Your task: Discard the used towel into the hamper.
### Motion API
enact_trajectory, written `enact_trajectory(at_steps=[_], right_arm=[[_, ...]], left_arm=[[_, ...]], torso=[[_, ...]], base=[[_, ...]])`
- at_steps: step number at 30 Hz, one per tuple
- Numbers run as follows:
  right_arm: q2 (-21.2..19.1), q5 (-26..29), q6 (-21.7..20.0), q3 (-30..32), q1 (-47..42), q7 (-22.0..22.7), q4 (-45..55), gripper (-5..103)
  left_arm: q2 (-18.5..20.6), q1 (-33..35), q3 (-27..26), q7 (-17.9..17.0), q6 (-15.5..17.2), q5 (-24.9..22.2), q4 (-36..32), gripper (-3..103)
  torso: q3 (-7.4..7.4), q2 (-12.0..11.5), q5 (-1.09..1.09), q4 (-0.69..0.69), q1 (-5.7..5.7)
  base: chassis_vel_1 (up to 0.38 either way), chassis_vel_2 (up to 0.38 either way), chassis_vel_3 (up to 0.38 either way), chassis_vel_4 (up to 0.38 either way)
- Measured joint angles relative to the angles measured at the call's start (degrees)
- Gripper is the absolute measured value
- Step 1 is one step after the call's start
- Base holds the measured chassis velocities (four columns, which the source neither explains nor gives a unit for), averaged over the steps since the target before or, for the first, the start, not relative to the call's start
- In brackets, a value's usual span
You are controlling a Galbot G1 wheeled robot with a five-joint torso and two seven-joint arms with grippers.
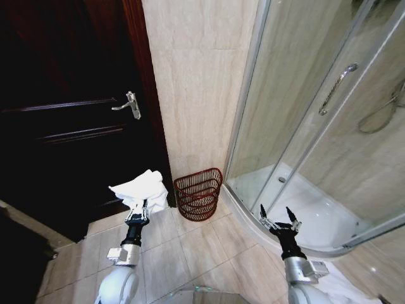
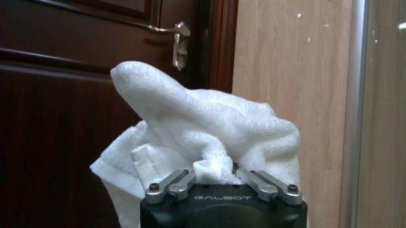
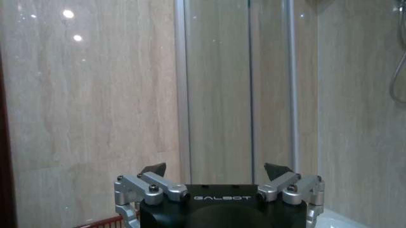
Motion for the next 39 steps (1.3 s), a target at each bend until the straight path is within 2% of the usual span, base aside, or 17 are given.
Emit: enact_trajectory(at_steps=[8,19,39], right_arm=[[0.0,-0.6,-0.4,-0.1,1.4,0.3,-0.9,100],[0.0,-0.7,-0.4,0.1,1.5,0.3,-1.4,100],[0.0,-2.5,-0.8,-0.5,2.8,0.3,-2.1,100]], left_arm=[[-0.2,-0.5,0.1,0.4,0.1,0.0,0.2,12],[-0.4,-0.8,0.6,0.7,-0.2,0.1,0.9,12],[0.8,-2.4,0.4,1.0,0.0,-0.9,2.3,12]], torso=[[-1.24,-2.1,0.0,0.0,-0.91],[-2.2,-3.9,0.01,0.0,-1.72],[-5.26,-9.1,0.01,0.0,-3.79]], base=[[0.0,0.0,0.0,0.0],[0.0,0.0,0.0,0.0],[0.0,0.0,0.0,0.0]])
